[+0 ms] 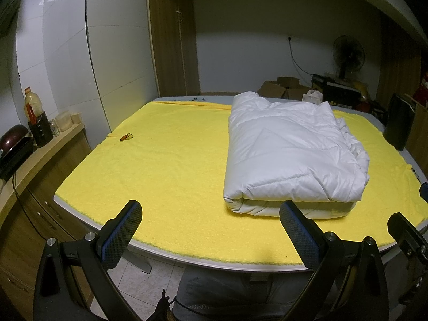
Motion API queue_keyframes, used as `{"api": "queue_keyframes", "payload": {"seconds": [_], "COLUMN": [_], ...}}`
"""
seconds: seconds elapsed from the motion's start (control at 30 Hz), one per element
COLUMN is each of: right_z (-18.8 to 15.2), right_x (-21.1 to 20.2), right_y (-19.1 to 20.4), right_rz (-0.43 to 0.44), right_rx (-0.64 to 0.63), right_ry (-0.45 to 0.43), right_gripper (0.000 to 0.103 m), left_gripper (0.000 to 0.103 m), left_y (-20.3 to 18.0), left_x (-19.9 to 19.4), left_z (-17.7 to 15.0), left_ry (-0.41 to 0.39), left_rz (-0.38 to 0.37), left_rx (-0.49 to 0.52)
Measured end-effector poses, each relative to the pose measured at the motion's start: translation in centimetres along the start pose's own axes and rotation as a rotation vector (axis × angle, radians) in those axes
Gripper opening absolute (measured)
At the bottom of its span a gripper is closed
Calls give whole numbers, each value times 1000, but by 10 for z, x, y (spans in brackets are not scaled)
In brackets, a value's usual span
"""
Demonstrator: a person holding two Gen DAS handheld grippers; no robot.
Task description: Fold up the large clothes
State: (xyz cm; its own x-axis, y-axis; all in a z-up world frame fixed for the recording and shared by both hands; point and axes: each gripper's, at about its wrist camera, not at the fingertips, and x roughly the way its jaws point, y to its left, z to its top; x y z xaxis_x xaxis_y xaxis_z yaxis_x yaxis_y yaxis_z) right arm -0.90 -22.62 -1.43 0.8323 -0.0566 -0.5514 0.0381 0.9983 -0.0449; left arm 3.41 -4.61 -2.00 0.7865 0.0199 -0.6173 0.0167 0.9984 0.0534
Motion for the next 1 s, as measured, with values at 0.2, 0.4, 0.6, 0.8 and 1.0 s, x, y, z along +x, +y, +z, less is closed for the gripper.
{"api": "queue_keyframes", "payload": {"seconds": [0.2, 0.4, 0.6, 0.8, 1.0], "right_z": [-1, -1, -2, -2, -3], "right_x": [0, 0, 0, 0, -1], "right_y": [-2, 0, -1, -1, -2], "right_rz": [4, 2, 5, 4, 7], "right_rx": [-6, -4, -6, -7, -9], "right_ry": [3, 3, 3, 3, 4], "right_gripper": [103, 103, 103, 103, 103], "left_gripper": [103, 103, 103, 103, 103], "left_y": [0, 0, 0, 0, 0], "left_x": [-1, 0, 1, 1, 0], "left_z": [0, 1, 1, 1, 1], "left_ry": [-1, 2, 2, 2, 2], "left_rz": [-5, -7, -8, -8, -8], "left_rx": [1, 3, 4, 4, 4]}}
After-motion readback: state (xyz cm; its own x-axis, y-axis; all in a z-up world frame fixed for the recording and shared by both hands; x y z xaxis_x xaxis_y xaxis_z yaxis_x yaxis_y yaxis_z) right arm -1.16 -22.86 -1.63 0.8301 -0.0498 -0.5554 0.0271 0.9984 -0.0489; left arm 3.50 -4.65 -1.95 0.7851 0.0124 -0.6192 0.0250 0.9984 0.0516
